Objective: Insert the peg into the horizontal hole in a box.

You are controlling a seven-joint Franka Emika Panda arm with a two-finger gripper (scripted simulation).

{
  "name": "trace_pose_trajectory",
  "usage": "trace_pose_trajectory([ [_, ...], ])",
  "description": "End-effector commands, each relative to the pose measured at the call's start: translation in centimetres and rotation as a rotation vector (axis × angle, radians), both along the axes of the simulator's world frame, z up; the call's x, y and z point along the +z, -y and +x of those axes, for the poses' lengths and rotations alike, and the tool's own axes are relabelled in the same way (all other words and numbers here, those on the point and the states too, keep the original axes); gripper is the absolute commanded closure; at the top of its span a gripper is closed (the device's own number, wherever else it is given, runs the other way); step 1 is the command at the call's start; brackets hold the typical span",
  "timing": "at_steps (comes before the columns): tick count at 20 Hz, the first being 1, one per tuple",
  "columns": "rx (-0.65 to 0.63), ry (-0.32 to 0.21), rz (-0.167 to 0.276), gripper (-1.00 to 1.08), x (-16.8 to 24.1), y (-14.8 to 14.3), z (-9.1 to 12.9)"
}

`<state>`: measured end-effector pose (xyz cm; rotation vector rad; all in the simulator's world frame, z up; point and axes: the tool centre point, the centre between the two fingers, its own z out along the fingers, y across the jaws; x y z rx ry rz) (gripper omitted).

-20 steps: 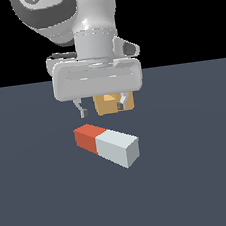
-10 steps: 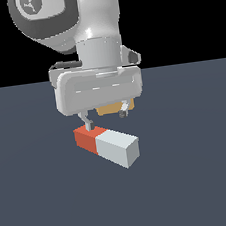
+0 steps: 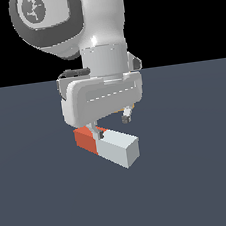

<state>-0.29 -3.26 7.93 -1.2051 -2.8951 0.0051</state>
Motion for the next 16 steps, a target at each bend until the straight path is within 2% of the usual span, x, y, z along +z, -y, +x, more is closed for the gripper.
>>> trace_pose_trajectory([
  [1, 0.031, 0.003, 0.0, -0.92, -0.2, 0.2, 0.2],
  [11, 0.06, 0.006, 0.001, -0.92, -0.6, 0.3, 0.4],
  [16, 0.062, 0.006, 0.001, -0.92, -2.2, 0.3, 0.4],
])
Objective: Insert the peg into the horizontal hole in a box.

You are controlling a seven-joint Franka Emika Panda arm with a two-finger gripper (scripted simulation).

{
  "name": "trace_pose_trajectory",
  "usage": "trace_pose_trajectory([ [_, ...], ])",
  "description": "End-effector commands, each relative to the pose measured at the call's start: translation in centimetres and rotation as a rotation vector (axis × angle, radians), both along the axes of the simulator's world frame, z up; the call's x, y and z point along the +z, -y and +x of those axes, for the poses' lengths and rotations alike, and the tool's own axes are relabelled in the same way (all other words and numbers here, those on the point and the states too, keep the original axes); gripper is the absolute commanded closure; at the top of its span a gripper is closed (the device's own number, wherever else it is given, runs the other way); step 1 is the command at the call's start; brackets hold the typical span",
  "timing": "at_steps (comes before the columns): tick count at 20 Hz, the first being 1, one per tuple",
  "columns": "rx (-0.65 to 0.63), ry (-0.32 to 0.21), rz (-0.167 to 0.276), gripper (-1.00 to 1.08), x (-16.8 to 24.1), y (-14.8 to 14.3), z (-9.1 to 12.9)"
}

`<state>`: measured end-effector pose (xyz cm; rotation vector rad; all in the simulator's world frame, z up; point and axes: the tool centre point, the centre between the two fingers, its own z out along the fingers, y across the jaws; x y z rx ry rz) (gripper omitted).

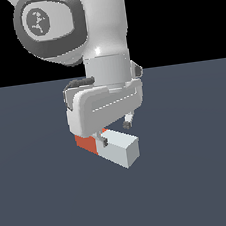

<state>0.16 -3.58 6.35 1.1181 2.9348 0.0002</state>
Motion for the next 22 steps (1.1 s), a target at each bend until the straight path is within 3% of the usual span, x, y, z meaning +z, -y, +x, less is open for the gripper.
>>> trace_pose_trajectory([
  [1, 0.001, -0.001, 0.0, -0.92, -1.2, 0.0, -0.1],
  [10, 0.003, -0.001, 0.0, -0.92, -3.9, 0.0, 0.0],
  [11, 0.003, -0.001, 0.0, 1.08, -3.9, 0.0, 0.0],
  [22, 0.003, -0.001, 0.001, 1.08, -3.8, -0.1, 0.0],
])
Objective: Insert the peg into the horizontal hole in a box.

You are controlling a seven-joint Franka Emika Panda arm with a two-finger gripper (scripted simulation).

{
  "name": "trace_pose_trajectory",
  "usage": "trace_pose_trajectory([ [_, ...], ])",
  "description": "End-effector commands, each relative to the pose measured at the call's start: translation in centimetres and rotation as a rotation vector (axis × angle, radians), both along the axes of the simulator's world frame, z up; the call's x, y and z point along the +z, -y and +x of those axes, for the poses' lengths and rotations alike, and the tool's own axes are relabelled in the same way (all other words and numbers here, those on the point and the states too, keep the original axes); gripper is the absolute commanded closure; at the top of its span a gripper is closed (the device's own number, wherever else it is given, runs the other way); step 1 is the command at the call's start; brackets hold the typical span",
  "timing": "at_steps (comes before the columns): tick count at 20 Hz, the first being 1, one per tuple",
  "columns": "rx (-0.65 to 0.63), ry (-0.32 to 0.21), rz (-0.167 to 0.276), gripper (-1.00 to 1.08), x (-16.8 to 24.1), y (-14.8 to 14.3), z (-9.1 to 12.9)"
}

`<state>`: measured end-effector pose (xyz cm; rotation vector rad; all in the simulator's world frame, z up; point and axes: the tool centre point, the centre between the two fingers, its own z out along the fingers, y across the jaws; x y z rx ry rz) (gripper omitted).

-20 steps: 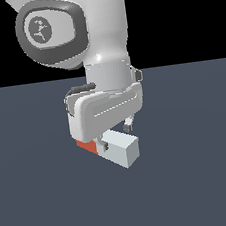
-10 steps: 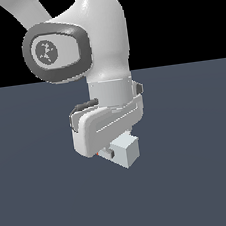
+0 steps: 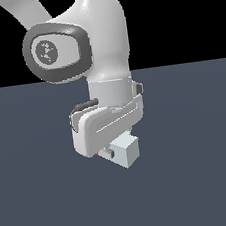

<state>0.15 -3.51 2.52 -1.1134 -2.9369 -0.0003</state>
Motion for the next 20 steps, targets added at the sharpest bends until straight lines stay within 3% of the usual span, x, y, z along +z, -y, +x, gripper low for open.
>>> trace_pose_trajectory([
  [1, -0.002, 0.0, 0.0, 1.08, 0.0, -0.1, 0.0],
  [10, -0.058, 0.0, 0.0, 1.08, 0.6, -1.8, -0.4],
  [20, -0.21, 0.0, 0.0, 1.08, 2.2, -6.4, -0.8],
])
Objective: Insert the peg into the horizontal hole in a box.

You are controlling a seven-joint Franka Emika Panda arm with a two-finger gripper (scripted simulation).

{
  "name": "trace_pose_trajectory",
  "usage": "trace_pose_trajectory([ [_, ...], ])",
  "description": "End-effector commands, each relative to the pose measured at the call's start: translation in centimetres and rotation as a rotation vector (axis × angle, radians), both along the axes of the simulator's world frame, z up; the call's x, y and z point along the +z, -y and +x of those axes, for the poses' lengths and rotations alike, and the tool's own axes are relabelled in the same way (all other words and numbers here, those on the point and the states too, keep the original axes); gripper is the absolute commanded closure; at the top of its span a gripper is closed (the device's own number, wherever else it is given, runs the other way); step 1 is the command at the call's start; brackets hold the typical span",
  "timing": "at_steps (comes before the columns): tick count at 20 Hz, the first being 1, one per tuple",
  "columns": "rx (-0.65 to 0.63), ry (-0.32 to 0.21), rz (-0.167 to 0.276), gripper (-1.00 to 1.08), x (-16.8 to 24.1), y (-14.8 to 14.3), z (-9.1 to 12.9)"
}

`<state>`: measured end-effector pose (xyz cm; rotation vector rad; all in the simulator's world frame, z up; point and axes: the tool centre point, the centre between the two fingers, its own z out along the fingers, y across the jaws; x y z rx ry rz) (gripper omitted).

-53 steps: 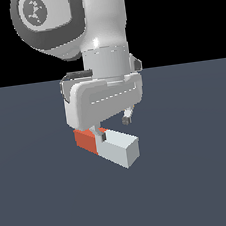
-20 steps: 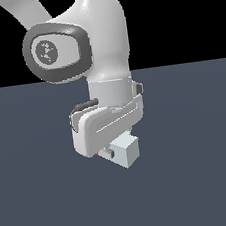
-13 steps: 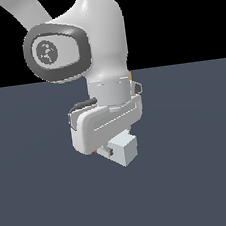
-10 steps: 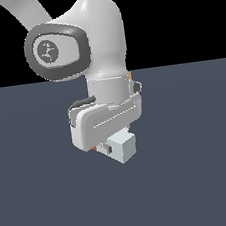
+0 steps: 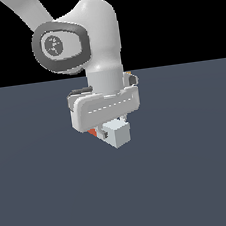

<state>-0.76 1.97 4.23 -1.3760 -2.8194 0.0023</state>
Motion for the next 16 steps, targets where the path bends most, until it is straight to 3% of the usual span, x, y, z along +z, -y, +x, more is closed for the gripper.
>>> trace_pose_trajectory([
  [1, -0.046, 0.004, 0.0, 1.08, 0.7, -1.5, 0.1],
  [16, -0.321, 0.004, 0.0, 1.08, 3.6, -9.8, 1.5],
])
